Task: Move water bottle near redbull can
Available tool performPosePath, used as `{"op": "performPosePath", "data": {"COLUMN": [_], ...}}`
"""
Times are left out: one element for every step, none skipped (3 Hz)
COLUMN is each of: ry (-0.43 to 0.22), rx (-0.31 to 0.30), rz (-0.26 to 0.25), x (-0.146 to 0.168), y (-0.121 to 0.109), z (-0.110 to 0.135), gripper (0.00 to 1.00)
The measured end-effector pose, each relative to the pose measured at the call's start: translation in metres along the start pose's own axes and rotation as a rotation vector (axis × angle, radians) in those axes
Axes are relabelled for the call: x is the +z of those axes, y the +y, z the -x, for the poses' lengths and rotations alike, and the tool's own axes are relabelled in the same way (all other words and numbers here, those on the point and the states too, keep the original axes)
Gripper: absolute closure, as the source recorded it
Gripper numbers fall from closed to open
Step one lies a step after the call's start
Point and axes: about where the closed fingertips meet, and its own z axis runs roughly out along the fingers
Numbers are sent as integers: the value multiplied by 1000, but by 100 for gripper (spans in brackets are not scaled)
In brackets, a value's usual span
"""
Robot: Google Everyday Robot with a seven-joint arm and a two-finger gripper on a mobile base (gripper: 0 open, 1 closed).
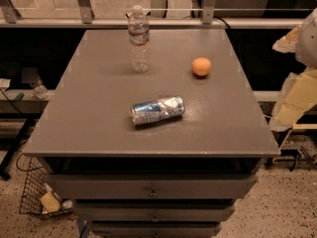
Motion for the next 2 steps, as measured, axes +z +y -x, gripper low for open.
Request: {"op": "performPosePath", "data": {"ry": [-143,-345], "rx": [47,76], "rz": [-24,-80], "x": [22,41], "y": [-4,-39], "z": [5,28], "gripper": [0,0]}}
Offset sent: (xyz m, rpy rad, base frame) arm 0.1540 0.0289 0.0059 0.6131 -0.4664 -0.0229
